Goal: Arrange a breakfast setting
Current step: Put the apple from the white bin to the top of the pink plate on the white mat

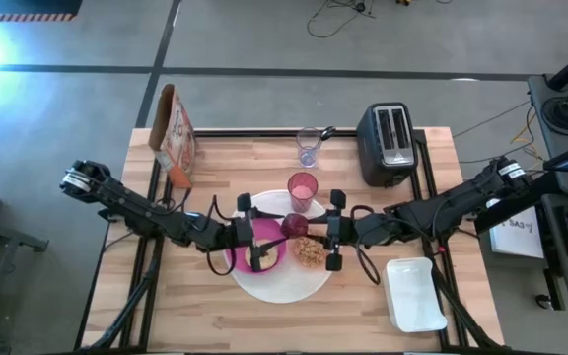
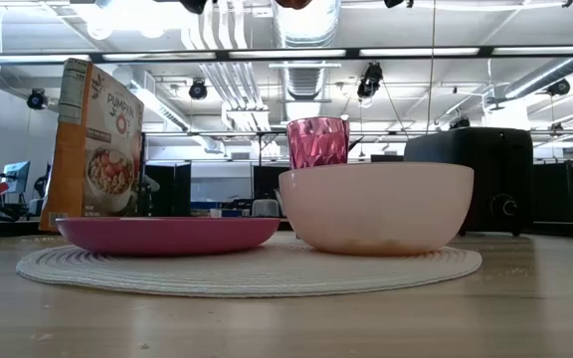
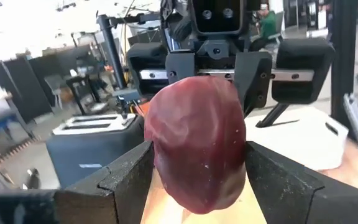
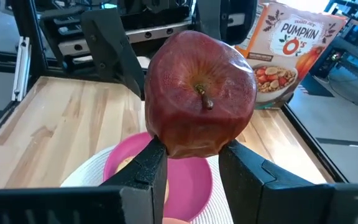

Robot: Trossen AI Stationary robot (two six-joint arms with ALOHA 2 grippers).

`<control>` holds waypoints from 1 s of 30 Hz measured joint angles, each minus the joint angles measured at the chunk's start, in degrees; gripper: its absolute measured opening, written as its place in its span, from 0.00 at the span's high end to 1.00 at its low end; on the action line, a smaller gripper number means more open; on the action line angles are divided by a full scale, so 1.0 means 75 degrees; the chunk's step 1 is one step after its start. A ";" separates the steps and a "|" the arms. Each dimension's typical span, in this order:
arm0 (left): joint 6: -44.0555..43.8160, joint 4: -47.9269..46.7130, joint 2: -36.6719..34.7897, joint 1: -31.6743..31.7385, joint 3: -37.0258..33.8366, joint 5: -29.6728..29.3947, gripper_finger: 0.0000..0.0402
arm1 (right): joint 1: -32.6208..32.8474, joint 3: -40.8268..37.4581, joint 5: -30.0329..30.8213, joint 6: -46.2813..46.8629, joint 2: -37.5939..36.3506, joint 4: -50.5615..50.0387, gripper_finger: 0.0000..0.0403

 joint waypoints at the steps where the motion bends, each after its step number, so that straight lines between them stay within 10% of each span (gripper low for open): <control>1: -0.0259 -0.0004 0.0000 0.0000 0.0000 -0.0001 0.42 | 0.0000 0.0001 0.0007 0.0002 0.0000 0.0002 0.73; 30: 0.0309 0.0120 0.0625 0.0157 0.0684 0.0581 0.29 | 0.0000 0.0071 -0.0446 -0.0055 0.0017 0.0031 0.73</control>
